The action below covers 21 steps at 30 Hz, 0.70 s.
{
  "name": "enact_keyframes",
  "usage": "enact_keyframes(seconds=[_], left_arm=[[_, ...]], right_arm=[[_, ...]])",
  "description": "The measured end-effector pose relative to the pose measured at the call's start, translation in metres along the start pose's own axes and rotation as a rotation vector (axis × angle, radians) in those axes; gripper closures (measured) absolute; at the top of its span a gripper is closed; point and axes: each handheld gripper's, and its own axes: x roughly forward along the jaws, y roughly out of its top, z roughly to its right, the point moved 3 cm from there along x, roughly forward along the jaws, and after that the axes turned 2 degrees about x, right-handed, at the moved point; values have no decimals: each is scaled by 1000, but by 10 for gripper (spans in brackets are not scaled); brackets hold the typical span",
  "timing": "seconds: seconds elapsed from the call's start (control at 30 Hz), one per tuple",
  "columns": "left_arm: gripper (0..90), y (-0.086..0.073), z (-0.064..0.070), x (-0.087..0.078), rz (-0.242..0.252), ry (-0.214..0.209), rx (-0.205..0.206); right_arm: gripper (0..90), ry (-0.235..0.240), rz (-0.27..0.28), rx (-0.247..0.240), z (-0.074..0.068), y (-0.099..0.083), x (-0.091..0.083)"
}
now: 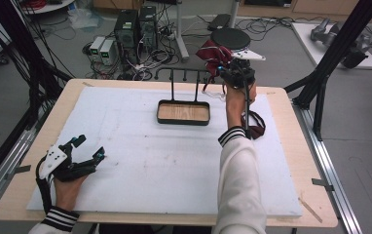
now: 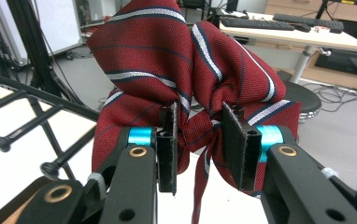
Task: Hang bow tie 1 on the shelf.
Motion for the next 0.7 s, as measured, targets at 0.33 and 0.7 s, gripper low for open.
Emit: enact_keyframes(seconds=[0.33,0.7], left_arm=[[150,0,0,0,0,0,0],[150,0,0,0,-2,-1,3]], right_arm=[[682,-42,-66,-6,22,-13,-5],[678,-60,-132,-24,29,-18,-8]])
